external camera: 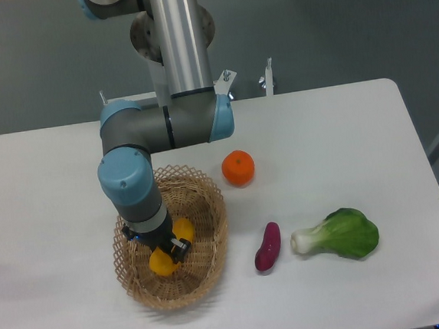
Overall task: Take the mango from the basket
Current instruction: 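Close the gripper around the yellow mango, then lift the mango out of the basket and carry it toward the bok choy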
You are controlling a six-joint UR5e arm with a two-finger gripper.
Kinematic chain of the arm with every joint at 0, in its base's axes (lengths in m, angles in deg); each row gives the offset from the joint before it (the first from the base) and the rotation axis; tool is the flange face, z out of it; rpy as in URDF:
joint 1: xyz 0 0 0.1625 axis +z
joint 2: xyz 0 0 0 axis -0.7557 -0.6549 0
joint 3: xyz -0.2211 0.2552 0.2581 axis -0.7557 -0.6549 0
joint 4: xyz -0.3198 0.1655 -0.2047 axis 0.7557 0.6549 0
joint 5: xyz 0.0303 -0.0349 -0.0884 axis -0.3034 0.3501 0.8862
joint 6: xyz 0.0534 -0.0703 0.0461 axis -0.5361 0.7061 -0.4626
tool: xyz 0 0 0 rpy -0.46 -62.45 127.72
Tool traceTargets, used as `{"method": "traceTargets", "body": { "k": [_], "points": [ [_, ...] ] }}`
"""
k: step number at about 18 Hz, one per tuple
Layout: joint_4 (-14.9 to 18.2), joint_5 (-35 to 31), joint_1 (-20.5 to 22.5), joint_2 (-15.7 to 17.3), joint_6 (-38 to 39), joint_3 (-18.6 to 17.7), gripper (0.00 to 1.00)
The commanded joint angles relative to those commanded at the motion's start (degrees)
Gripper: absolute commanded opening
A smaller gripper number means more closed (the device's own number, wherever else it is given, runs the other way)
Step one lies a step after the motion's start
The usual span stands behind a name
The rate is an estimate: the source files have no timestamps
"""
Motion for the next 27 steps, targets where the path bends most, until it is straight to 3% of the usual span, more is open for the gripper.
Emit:
{"method": "traceTargets", "body": {
  "k": [4, 7, 13, 16, 21, 27],
  "points": [
    [1.49, 0.35, 0.87, 2.54, -3.68, 2.63, 0.47],
    [3.50, 1.49, 4.38, 4.65, -5.27, 4.47, 0.47],
    [17.20, 4.74, 12.20, 5.98, -12.56, 13.96, 0.47],
    [21.79, 6.41, 17.21, 6.86, -19.05, 16.43, 0.47],
    [24.61, 7.29, 25.03, 8.44, -33.02, 16.79, 0.47],
    [24.61, 7.38, 30.40, 8.35, -41.83, 16.96, 0.47]
  ]
}}
